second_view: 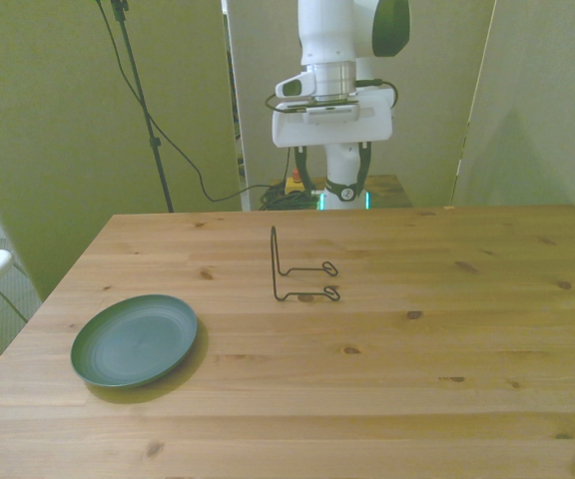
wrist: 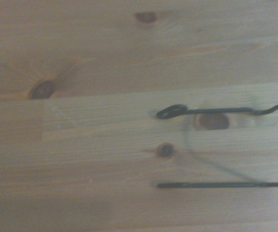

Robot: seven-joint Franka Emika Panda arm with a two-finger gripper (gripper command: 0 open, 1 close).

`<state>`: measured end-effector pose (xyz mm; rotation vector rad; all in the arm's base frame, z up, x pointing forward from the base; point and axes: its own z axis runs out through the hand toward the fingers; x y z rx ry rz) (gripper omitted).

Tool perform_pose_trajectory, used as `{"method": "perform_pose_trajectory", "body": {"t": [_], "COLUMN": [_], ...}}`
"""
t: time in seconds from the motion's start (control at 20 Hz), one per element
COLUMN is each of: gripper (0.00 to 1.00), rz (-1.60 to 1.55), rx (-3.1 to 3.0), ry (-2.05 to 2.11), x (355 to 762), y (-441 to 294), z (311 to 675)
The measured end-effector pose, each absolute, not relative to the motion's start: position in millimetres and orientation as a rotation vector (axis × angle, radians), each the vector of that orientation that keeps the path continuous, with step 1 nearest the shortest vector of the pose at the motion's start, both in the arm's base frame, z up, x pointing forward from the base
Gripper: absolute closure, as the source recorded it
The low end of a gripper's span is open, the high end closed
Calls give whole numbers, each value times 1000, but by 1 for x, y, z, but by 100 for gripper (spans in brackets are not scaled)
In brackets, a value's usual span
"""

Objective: Load the plate

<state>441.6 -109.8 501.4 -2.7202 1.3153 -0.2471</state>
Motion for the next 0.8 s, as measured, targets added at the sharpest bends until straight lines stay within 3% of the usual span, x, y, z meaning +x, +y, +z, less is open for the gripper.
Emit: {"method": "perform_pose_trajectory", "body": {"t": [0.4, 0.8], "gripper": [0, 0], "rz": [-279, -252], "rx": [-2678, -2639], "ry": [1398, 1500], "x": [458, 487], "y": [-199, -294], "z": [534, 531]}}
